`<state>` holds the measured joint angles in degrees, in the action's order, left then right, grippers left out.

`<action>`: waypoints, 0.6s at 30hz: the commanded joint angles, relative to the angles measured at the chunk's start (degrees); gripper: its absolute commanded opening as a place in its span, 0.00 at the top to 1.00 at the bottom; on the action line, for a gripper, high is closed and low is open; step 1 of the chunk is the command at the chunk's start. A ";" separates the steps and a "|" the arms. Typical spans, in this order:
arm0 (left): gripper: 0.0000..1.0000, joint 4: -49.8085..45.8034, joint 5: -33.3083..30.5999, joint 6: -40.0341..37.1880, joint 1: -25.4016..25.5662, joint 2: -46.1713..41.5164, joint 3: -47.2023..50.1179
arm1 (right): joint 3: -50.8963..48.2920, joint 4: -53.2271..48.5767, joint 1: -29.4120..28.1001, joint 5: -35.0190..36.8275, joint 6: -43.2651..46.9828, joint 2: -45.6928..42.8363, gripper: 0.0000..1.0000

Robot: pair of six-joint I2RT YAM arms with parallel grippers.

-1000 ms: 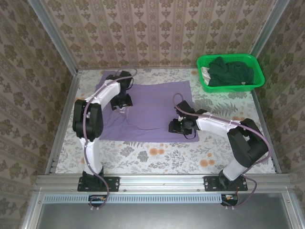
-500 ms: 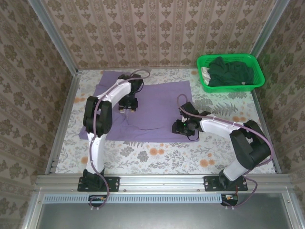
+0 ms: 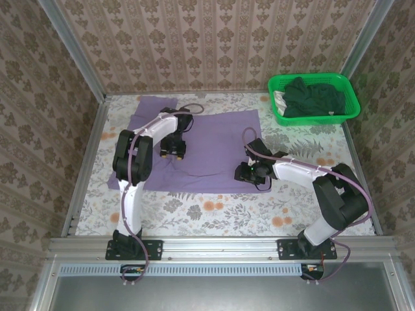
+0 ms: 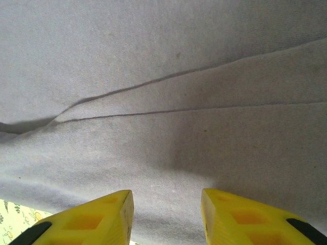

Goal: Fold and stack the t-shirts

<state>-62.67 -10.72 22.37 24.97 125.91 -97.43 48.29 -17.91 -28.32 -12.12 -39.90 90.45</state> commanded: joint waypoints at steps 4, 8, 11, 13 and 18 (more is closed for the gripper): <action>0.53 1.75 -1.47 -0.86 -0.59 -1.43 3.19 | -0.22 -0.04 0.35 -0.62 -0.88 -0.31 0.59; 0.57 2.76 -2.07 -0.87 -0.53 -1.99 3.79 | -0.30 -0.29 0.37 -0.67 -0.79 -0.28 0.60; 0.62 3.83 -2.98 -0.67 -0.52 -3.05 5.00 | -0.30 -0.72 0.35 -0.45 -0.67 -0.48 0.60; 0.63 4.59 -3.45 -0.42 -0.47 -4.08 5.98 | -0.48 -0.99 0.42 -0.21 -0.53 -0.76 0.60; 0.61 5.92 -3.93 0.01 -0.09 -6.64 8.12 | -0.66 -1.79 0.67 -0.01 -0.35 -0.99 0.60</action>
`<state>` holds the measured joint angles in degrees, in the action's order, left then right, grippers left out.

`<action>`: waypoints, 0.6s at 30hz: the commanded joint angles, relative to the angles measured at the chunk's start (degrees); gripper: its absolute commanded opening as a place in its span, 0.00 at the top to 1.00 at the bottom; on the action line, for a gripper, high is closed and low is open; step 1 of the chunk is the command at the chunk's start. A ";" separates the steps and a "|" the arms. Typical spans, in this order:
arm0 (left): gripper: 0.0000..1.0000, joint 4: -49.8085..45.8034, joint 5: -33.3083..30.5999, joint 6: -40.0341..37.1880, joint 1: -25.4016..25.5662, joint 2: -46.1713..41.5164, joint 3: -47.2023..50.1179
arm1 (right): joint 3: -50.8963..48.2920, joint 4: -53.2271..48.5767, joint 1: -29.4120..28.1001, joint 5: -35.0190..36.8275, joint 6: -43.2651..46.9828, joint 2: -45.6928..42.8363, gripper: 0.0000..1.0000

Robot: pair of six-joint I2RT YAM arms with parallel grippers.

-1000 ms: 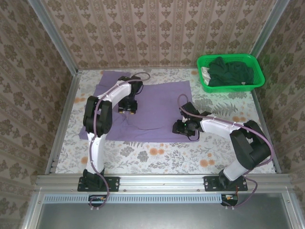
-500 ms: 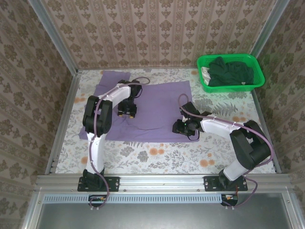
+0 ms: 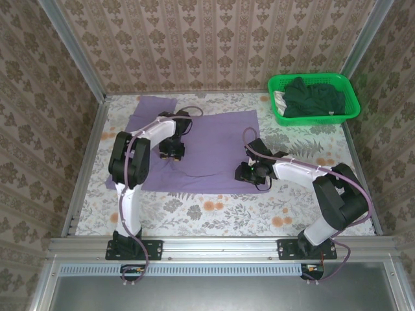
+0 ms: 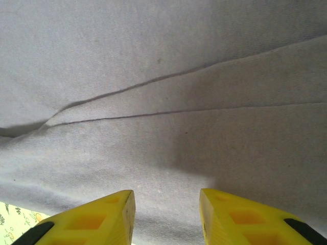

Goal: Fold and stack the t-shirts

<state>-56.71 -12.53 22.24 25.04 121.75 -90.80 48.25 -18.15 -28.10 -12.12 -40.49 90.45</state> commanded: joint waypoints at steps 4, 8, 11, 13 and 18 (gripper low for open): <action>0.57 0.57 -2.25 0.57 -0.02 -4.81 2.59 | -0.79 -1.97 0.64 0.16 0.41 -1.15 0.60; 0.57 0.40 -2.52 0.09 0.01 -6.14 2.78 | -1.16 -1.97 0.68 0.18 0.24 -1.16 0.60; 0.59 0.34 -2.85 -0.18 -0.20 -5.93 2.99 | -1.31 -1.93 0.68 0.16 0.16 -1.03 0.60; 0.62 0.68 -2.33 -0.14 -0.47 -5.66 3.41 | -1.44 -1.95 0.68 0.15 0.15 -1.07 0.60; 0.61 0.64 -1.71 -0.18 -0.55 -3.90 2.69 | -1.52 -2.05 0.67 0.12 0.15 -1.25 0.61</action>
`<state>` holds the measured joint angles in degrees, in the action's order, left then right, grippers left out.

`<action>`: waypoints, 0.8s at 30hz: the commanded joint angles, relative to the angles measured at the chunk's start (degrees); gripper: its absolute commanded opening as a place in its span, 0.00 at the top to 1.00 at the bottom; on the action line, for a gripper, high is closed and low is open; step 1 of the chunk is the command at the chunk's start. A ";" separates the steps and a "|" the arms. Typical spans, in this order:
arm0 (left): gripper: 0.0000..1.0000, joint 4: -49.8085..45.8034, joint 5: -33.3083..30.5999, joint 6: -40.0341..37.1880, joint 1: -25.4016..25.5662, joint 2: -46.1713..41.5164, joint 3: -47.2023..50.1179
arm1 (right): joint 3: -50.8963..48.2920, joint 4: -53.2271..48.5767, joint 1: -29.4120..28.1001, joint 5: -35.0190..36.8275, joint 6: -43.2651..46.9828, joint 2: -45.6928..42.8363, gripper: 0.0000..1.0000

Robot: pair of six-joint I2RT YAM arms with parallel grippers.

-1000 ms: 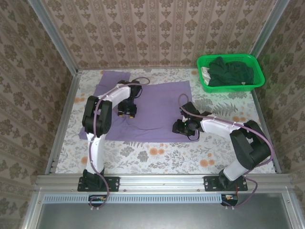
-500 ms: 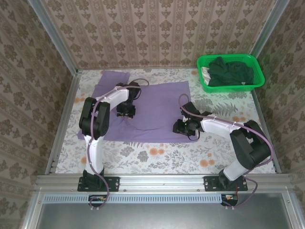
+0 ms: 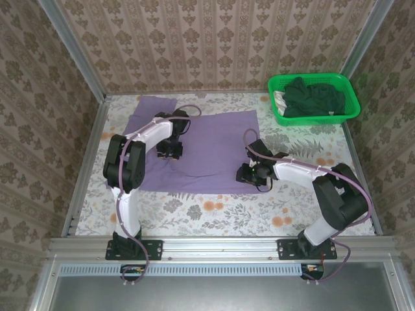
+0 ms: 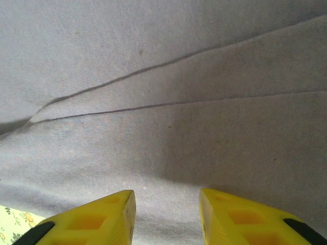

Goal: Fold and stack the t-shirts

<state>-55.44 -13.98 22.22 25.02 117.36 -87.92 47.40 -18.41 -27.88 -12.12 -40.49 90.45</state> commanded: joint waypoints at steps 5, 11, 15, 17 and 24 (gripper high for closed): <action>0.64 -1.14 -1.04 -0.25 -0.82 2.09 -1.06 | -0.81 -1.87 0.46 0.08 0.15 -1.21 0.60; 0.68 -0.74 -0.51 -0.03 -1.11 2.52 -1.12 | -0.90 -2.15 0.46 0.25 0.24 -1.60 0.61; 0.75 -0.57 -0.40 0.06 -1.11 2.17 -0.94 | -0.82 -2.22 0.45 0.34 0.32 -1.58 0.62; 0.81 -0.24 -0.36 -0.14 -1.11 2.06 -0.82 | -0.86 -2.22 0.54 0.28 0.32 -1.47 0.63; 0.96 0.77 -0.64 -0.54 -1.07 1.67 -1.07 | -0.23 -2.47 0.54 0.16 0.57 -1.12 0.65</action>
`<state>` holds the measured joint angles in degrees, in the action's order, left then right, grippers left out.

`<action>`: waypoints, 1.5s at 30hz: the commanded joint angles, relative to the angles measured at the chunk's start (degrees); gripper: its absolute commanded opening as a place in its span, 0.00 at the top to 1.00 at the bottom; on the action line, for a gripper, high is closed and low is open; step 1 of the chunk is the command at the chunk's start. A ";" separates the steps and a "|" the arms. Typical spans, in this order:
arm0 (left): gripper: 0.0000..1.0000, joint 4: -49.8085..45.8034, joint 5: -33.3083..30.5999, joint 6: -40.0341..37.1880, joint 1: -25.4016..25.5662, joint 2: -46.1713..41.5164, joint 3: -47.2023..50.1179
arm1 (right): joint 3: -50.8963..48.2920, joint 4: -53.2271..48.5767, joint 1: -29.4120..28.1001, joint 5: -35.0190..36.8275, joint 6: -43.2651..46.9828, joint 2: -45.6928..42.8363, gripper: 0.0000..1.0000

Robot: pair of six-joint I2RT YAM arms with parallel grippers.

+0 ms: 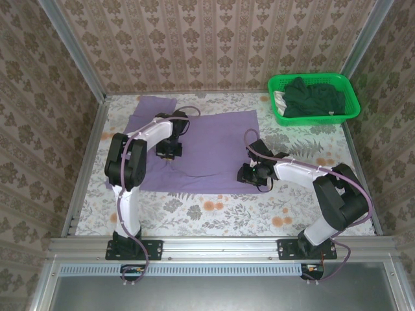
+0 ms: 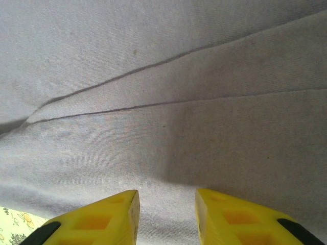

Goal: Fold and stack the t-shirts

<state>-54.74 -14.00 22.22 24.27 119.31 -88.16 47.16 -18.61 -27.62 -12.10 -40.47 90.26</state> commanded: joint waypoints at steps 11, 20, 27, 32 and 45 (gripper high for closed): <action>1.00 12.63 -7.40 -2.15 3.90 -9.18 8.31 | 0.47 -2.87 0.63 -0.03 0.92 -0.27 0.65; 1.00 26.10 -12.75 -3.56 7.37 -16.61 17.73 | 1.34 -3.27 0.63 -0.26 1.09 0.97 0.65; 0.61 27.14 -9.21 -4.92 7.45 -13.07 18.68 | 2.62 -4.43 0.57 -0.73 1.69 1.94 0.64; 0.14 21.92 -7.96 -1.51 2.89 -17.17 18.65 | 2.90 -5.97 1.04 0.98 1.71 0.01 0.63; 0.33 1.07 16.19 8.70 -24.59 -40.18 29.86 | -5.31 -2.32 3.27 -0.94 -0.27 -10.19 0.61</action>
<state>-44.95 -8.34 28.03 2.24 79.22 -64.79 44.27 -21.63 -24.62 -11.25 -39.66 80.40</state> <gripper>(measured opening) 0.720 0.389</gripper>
